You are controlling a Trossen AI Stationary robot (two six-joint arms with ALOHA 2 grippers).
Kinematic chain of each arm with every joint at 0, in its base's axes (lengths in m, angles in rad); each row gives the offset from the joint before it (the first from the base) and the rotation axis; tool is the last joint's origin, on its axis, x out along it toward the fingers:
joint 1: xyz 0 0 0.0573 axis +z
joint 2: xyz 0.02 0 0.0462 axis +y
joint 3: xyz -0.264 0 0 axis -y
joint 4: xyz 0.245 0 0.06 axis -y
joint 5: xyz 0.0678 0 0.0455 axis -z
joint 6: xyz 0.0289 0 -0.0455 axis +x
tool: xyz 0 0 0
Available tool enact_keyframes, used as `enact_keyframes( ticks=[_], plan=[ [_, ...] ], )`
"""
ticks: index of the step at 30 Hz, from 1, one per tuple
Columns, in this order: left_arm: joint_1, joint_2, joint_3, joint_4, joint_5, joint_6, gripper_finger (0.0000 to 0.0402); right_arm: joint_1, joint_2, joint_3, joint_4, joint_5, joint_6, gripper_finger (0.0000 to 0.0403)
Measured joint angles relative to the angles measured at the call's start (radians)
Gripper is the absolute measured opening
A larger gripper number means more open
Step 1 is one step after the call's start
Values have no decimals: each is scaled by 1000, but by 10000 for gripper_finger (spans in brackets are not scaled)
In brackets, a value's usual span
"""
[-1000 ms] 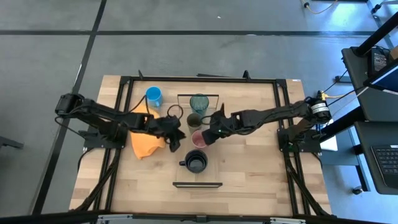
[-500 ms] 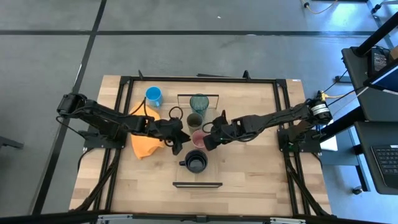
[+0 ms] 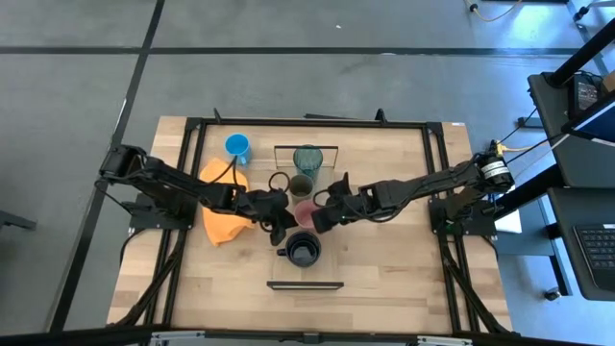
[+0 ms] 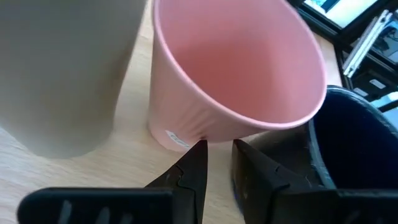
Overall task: Stack small to large cups/mugs on shelf
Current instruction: Adjust the pink cup on the shelf, then adjust the dark blue mug on the shelf
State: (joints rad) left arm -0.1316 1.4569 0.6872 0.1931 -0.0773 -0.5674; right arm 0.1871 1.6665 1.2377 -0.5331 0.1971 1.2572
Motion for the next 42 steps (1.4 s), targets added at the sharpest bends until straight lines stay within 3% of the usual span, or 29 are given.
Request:
enact_keyframes(
  ticks=[29,36,42],
  plan=[
    [53,10,0,37,18,2,69,0,0,0,-102,5,-7,76],
    [28,-13,2,-32,18,22,69,4,0,0,-132,-56,-6,76],
    [-78,-25,0,-138,-1,15,69,58,0,0,-106,-96,40,76]
  ],
)
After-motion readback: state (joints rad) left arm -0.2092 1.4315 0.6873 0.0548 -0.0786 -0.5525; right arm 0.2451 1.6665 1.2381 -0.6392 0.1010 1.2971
